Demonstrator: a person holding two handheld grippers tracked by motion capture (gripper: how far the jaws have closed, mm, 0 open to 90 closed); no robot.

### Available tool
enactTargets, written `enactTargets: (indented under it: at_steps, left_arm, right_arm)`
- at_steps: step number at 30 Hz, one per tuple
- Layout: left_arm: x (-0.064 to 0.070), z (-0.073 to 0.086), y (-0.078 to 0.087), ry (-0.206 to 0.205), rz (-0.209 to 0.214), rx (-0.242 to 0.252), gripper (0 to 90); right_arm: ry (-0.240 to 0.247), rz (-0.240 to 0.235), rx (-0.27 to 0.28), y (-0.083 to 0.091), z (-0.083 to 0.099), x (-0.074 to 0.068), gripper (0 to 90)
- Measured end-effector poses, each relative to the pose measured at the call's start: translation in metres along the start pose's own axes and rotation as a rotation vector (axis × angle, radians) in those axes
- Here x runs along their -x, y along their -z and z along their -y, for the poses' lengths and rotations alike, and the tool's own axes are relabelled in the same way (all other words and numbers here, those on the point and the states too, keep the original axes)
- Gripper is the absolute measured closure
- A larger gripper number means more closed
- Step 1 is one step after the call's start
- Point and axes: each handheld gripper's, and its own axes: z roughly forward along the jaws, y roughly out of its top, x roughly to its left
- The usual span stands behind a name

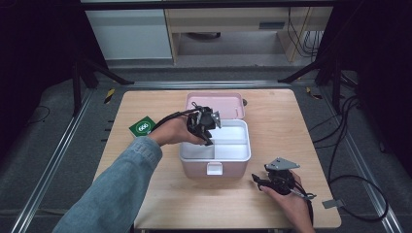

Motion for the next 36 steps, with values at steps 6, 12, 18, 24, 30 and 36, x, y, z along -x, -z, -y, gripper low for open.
enactTargets:
  at_steps: [6,12,18,24,30,36]
  left_arm:
    - [-0.0007,-0.0026,-0.0048,-0.010,0.009,-0.013,71.3]
    - [-0.0007,-0.0041,-0.0063,-0.022,0.017,-0.026,73.1]
    - [-0.0034,-0.0047,-0.0070,-0.020,0.027,-0.030,74.4]
    - [-0.0052,-0.0074,-0.0077,-0.025,0.041,-0.048,77.1]
    - [-0.0055,-0.0100,-0.0083,-0.035,0.056,-0.064,85.3]
    - [-0.0085,-0.0083,-0.0083,-0.035,0.073,-0.052,88.3]
  right_arm:
    - [0.003,-0.006,0.001,0.0003,0.0001,0.0003,38.2]
    - [0.003,-0.011,-0.002,0.0002,0.0004,-0.0001,38.9]
    - [0.006,-0.014,-0.002,0.0001,0.0005,-0.0006,39.5]
    - [0.006,-0.018,-0.003,0.0001,0.0009,-0.0006,40.0]
    - [0.009,-0.021,-0.003,-0.0005,0.0008,-0.0015,40.4]
    - [0.007,-0.025,-0.003,-0.0006,0.0018,-0.0012,40.4]
